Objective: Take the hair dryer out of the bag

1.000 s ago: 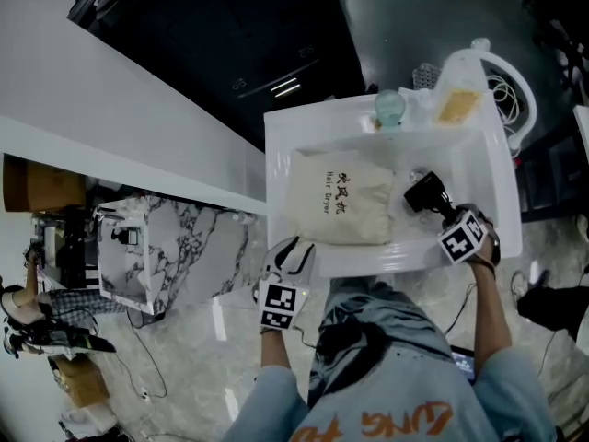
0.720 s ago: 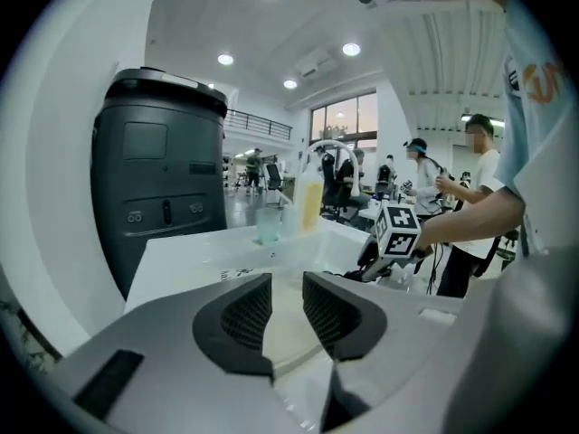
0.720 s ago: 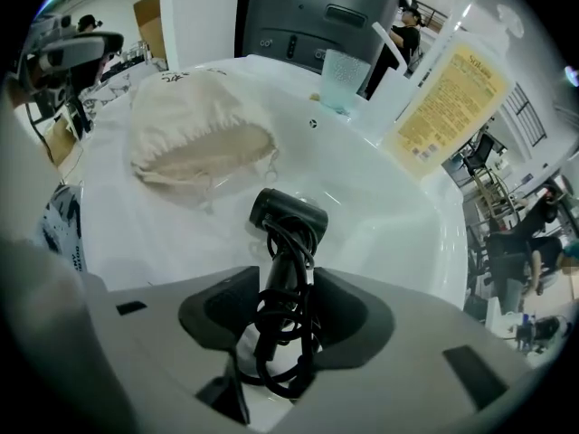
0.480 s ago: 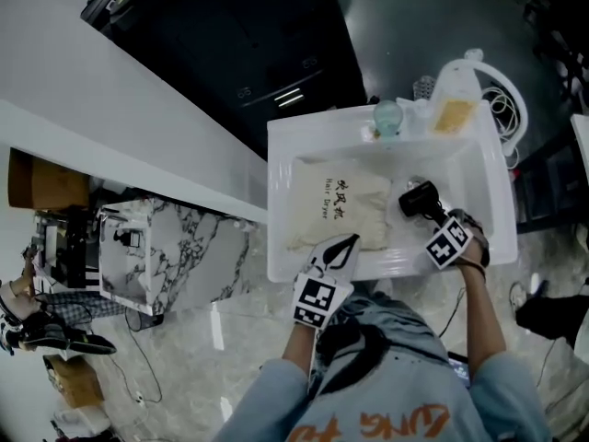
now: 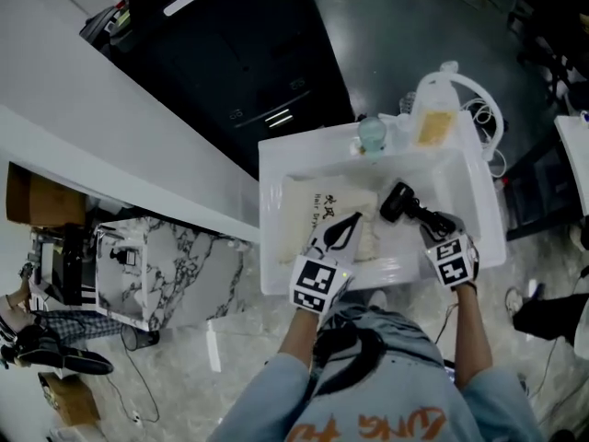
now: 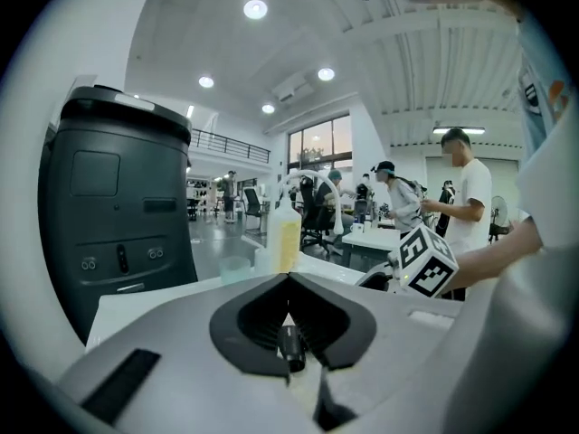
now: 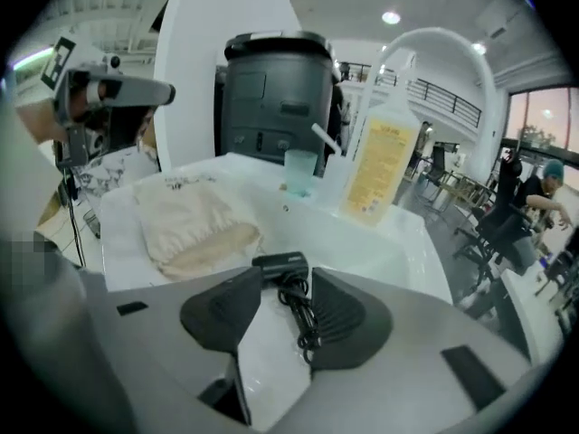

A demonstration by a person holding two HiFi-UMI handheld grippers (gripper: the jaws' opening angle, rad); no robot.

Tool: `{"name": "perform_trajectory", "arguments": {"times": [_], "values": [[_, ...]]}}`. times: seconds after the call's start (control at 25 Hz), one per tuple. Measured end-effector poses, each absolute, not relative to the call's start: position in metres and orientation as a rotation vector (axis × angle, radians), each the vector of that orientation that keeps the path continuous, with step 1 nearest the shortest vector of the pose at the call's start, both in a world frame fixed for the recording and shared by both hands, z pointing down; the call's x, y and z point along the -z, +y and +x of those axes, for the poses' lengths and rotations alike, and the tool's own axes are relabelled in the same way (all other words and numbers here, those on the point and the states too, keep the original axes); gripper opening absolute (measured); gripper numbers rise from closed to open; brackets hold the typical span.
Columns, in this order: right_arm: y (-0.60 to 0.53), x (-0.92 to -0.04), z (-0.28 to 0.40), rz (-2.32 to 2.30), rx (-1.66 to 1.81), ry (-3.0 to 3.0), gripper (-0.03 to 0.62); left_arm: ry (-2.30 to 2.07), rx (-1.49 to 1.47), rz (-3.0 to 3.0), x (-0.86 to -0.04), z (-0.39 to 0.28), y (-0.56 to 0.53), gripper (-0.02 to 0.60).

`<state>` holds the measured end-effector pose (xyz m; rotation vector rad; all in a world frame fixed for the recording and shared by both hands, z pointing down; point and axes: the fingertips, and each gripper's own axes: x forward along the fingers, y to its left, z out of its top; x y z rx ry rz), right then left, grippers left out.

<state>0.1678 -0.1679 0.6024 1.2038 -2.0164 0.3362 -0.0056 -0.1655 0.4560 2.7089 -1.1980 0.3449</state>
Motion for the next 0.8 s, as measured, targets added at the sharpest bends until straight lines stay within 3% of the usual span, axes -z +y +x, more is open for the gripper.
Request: {"name": "perform_trajectory", "arguments": {"times": [0.32,0.8], "values": [[-0.220,-0.487,0.161,1.466,-0.155,-2.239,-0.001,-1.292,-0.166,2.791,-0.391,0.012,-0.207,0.002],[-0.270,-0.338,0.107,1.580,0.067,-2.609,-0.003,-1.562,0.146,2.754,-0.292,-0.017,-0.257,0.002]]}}
